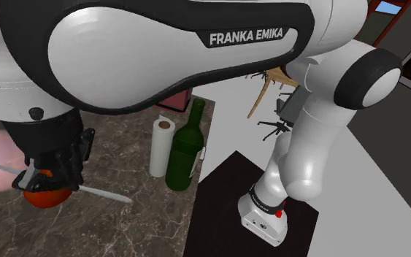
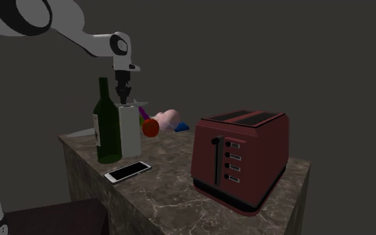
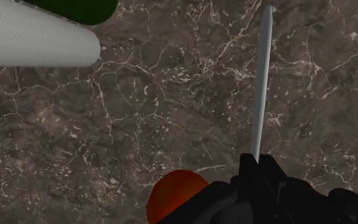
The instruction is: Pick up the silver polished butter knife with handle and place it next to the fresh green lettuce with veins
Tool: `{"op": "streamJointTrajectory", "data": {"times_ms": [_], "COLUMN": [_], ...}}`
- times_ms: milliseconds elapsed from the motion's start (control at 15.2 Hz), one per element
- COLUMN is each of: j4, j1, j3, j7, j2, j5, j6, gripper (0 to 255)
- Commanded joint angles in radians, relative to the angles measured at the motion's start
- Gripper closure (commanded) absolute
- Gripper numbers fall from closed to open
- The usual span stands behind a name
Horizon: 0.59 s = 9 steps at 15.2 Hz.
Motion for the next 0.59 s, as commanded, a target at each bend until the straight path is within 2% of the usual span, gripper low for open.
{"op": "streamJointTrajectory", "data": {"times_ms": [0, 528], "j4": [0.018, 0.168], "j1": [0.032, 0.19], "j3": [0.019, 0.078], "j7": [0.053, 0.261], "j2": [0.022, 0.155], "j5": [-0.012, -0.09], "j6": [0.001, -0.04], "gripper": [255, 255]}}
